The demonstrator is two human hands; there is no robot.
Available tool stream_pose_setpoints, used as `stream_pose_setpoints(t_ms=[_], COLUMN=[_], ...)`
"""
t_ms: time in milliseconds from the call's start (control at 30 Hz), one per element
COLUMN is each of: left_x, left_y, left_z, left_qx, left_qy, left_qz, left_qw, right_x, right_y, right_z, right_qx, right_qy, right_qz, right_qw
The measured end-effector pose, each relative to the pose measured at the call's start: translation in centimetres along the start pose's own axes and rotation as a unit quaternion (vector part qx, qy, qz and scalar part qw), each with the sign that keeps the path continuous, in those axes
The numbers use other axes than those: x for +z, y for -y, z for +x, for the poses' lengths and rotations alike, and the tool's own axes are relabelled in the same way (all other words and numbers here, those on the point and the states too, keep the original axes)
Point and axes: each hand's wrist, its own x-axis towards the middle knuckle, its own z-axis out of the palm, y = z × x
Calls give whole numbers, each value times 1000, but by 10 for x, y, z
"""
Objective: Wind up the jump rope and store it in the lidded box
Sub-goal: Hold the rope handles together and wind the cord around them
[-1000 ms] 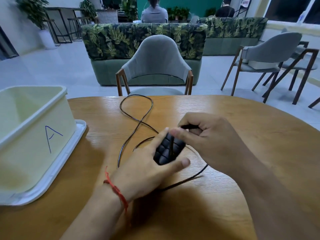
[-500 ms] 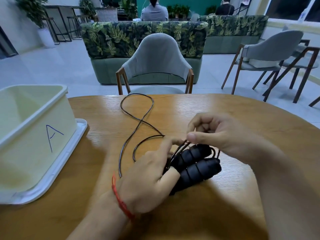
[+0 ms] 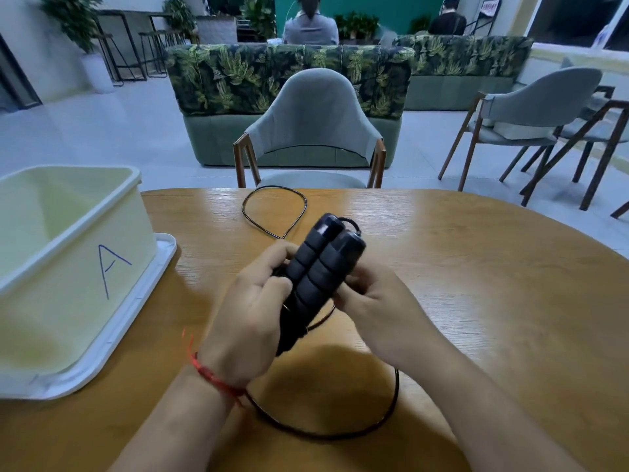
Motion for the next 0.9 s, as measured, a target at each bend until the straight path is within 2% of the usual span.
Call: stream_pose_setpoints(t_ms=[67, 200, 433, 600, 800, 900], left_x=[-1, -2, 2, -1, -13, -18], left_y=[2, 3, 4, 9, 12, 17], left_z=[4, 7, 9, 14, 16, 20], left_qx=[-3, -20, -28, -54, -67, -54], left_qy=[-16, -34, -77, -118, -167, -212], left_qz=[-11, -49, -64, -10, 36, 167], left_qw=[1000, 998, 995, 991, 983, 961], right_x=[6, 17, 12, 20, 1, -20], right_y=[1, 5, 9, 15, 34, 45], right_z=[-4, -13, -18, -21, -22, -25], right_qx=[8, 14, 39, 41, 82, 75], right_qy=[14, 27, 31, 26, 107, 116], right_qz=[-79, -158, -230, -254, -278, -303], right_qw=[997, 987, 972, 966, 951, 943])
